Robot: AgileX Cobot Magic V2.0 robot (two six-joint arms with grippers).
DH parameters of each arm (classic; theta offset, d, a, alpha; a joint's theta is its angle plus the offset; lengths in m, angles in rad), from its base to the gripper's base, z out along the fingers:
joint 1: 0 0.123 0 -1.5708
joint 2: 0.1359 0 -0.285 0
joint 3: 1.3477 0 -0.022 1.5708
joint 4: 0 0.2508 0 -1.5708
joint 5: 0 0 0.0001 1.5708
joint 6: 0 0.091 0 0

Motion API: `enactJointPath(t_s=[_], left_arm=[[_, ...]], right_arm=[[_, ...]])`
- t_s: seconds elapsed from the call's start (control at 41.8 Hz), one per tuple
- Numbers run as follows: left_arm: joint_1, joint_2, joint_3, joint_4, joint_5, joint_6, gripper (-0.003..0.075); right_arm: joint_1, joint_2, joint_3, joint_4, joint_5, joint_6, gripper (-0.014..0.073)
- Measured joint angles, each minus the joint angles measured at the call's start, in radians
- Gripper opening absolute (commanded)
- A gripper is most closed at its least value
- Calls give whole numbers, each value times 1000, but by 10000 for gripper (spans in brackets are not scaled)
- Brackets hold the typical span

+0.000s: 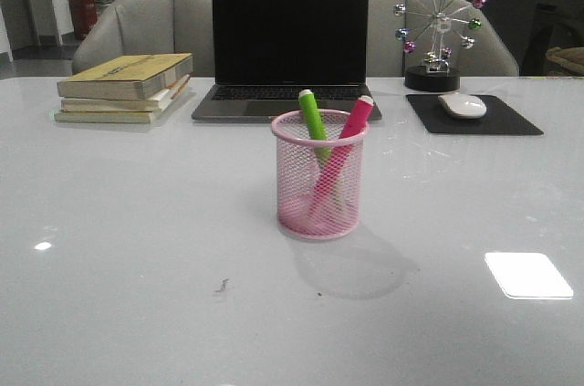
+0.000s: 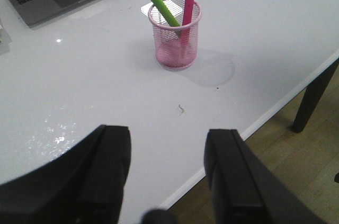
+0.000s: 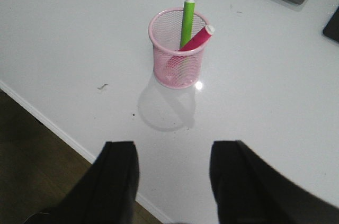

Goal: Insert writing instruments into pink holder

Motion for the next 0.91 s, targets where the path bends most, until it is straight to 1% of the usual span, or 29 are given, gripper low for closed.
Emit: enactJointPath(t_s=[0.048, 0.12, 0.215, 0.263, 0.335, 0.382, 0.454, 0.526, 0.908], left_arm=[[0, -2, 4, 0, 0, -2, 358], [0, -2, 4, 0, 0, -4, 303], [0, -2, 6, 0, 0, -4, 206], [0, -2, 6, -2, 0, -4, 156], [0, -2, 6, -9, 0, -4, 86], [0, -2, 6, -9, -2, -4, 93], [0, -2, 6, -10, -9, -4, 91], [0, -2, 6, -11, -14, -4, 91], [0, -2, 6, -12, -23, -4, 91]], right_arm=[[0, 0, 0, 0, 2, 0, 434], [0, 0, 0, 0, 4, 0, 434], [0, 0, 0, 0, 7, 0, 417], [0, 0, 0, 0, 14, 0, 368], [0, 0, 0, 0, 21, 0, 239], [0, 0, 0, 0, 30, 0, 146], [0, 0, 0, 0, 38, 0, 43], [0, 0, 0, 0, 39, 0, 74], [0, 0, 0, 0, 40, 0, 73]])
